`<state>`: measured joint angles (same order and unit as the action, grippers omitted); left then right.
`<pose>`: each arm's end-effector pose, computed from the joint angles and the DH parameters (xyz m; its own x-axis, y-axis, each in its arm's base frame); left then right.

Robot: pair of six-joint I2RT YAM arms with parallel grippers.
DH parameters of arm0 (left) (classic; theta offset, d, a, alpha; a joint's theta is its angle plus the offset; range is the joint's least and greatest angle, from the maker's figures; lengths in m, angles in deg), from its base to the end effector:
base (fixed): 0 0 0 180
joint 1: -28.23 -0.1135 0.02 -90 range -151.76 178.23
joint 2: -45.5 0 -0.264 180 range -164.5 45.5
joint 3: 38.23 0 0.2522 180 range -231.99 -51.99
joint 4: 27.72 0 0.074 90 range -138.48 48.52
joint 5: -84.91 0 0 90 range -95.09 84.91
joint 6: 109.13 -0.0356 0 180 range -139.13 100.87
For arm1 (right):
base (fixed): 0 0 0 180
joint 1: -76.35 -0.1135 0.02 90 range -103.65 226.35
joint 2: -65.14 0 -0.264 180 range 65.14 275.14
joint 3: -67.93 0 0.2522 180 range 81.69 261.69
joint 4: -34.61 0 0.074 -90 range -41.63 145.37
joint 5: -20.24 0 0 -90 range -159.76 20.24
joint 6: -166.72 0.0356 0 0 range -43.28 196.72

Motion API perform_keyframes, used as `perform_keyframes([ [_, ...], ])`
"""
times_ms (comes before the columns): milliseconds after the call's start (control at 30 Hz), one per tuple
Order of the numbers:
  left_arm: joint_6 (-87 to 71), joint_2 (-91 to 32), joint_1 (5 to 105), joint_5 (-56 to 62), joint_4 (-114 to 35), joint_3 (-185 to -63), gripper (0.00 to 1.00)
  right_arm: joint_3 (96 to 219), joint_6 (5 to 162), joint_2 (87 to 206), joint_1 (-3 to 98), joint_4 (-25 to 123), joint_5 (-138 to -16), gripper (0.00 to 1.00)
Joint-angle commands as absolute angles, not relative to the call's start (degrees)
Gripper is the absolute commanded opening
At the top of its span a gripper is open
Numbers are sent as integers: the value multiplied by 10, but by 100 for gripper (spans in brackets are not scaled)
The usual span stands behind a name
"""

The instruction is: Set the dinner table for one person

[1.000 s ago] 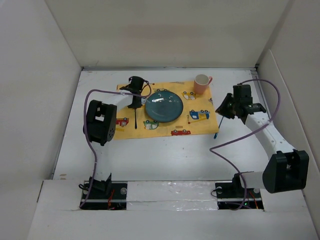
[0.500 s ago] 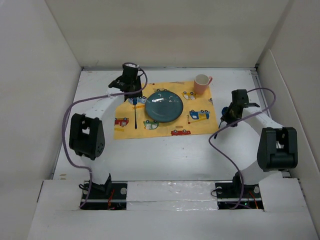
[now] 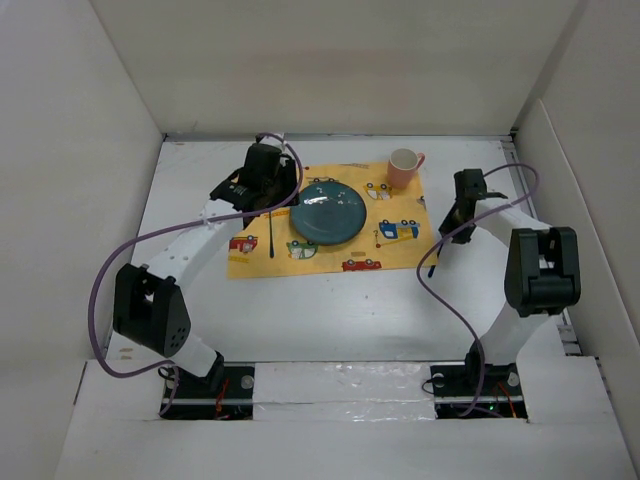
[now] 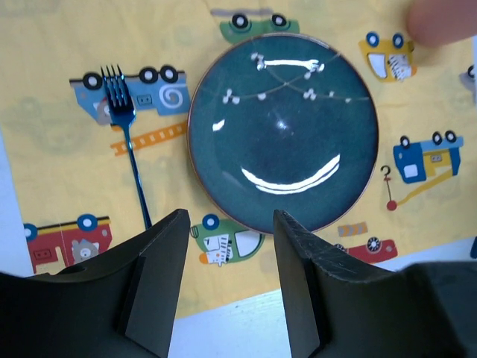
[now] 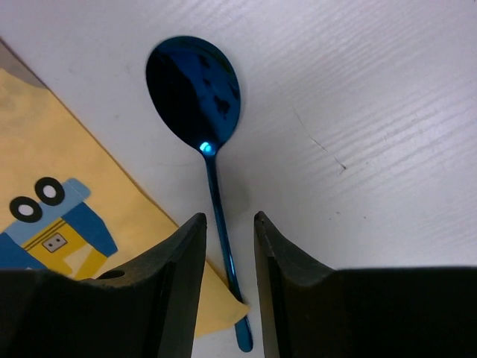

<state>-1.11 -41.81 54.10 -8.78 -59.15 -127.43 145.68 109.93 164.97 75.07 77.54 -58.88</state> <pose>0.3204 -0.1528 0.3315 -0.5410 -0.0808 -0.8372 0.2289 0.9437 -0.2390 0.3449 0.0010 0.1801 -0.7265 0.5218 -0.4472 0.5447 0.8340 0.0882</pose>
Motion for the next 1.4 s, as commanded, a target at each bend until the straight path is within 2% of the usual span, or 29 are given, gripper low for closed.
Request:
perform_keyframes([
  [0, -6, -400, 539, -64, -577, -1263, 45, 1490, 1095, 1662, 741, 774, -559, 36],
  [233, -13, -400, 539, -70, -577, -1254, 45, 1504, 1102, 1692, 735, 795, -553, 33],
  [500, 0, -405, 539, -69, -563, -1267, 45, 1554, 1072, 1725, 730, 848, -553, 24],
  [533, 2, -406, 539, -68, -560, -1270, 45, 1562, 1067, 1739, 730, 858, -553, 21],
  [667, 10, -406, 539, -63, -547, -1267, 45, 1578, 1058, 1752, 730, 884, -539, 0],
  [833, 8, -400, 539, -68, -544, -1247, 45, 1573, 1070, 1690, 747, 868, -481, 0],
  [967, 12, -410, 534, -70, -554, -1260, 45, 1636, 1052, 1610, 759, 863, -468, 0],
  [1133, 25, -422, 526, -54, -564, -1312, 45, 1672, 991, 1529, 679, 821, -515, 0],
  [1267, 31, -416, 526, -54, -576, -1342, 44, 1679, 965, 1532, 616, 838, -575, 0],
  [1300, 35, -410, 526, -54, -575, -1348, 44, 1676, 959, 1548, 595, 838, -633, 0],
  [1367, 40, -402, 526, -54, -572, -1351, 45, 1673, 955, 1565, 569, 833, -637, 0],
])
